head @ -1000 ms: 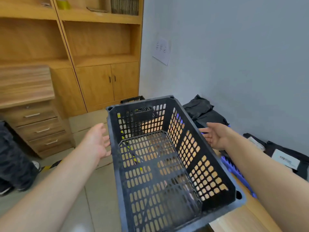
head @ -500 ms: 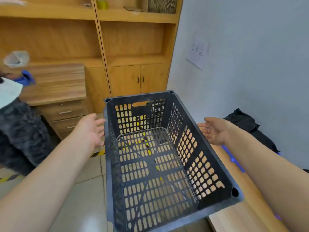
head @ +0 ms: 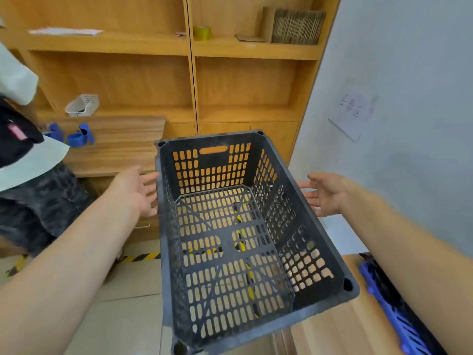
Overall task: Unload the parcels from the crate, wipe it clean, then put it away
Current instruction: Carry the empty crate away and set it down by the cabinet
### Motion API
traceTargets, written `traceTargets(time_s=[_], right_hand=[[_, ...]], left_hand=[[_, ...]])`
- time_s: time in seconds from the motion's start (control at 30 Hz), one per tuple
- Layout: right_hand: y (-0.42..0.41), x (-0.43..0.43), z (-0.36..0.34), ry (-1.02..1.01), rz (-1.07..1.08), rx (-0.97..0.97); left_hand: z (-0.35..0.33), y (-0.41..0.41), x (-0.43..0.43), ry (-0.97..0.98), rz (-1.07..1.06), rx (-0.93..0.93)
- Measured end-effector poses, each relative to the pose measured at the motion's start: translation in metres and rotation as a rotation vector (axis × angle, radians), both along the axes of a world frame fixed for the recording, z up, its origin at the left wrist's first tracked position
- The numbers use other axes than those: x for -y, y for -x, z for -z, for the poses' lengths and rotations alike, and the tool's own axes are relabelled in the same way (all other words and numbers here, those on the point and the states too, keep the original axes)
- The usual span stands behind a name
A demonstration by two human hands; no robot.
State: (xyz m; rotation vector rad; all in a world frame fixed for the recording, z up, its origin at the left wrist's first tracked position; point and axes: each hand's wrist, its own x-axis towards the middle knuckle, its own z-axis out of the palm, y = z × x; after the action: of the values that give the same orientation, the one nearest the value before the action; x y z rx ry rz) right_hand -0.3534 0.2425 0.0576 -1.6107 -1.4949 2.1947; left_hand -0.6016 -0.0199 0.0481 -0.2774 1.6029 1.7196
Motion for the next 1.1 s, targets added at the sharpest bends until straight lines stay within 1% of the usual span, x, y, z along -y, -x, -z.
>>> traceTargets(time_s=[0.13,0.27,0.47,0.57,0.77,0.93,1.1], right_hand=[[0.039,-0.034,0.002,-0.003,-0.006,0.021],[0.078,-0.068,0.01,0.014,-0.005,0.065],[0.152,-0.118,0.018,0.024,0.038,0.093],[0.19,-0.14,0.026,0.033,0.079,0.13],[0.243,-0.18,0.049,0.081,0.253,0.152],[0.254,-0.217,0.068,0.122,0.385,0.1],[0.258,-0.268,0.089,0.142,0.484,0.124]], left_hand=[[0.001,0.031,-0.031,-0.014,-0.01,-0.017],[0.009,0.079,-0.066,-0.035,0.0,0.013],[0.025,0.173,-0.131,-0.059,0.117,0.033],[0.032,0.217,-0.162,-0.037,0.164,0.047],[0.046,0.287,-0.235,0.01,0.278,0.049],[0.061,0.31,-0.291,0.001,0.32,0.064],[0.081,0.318,-0.366,0.054,0.354,0.121]])
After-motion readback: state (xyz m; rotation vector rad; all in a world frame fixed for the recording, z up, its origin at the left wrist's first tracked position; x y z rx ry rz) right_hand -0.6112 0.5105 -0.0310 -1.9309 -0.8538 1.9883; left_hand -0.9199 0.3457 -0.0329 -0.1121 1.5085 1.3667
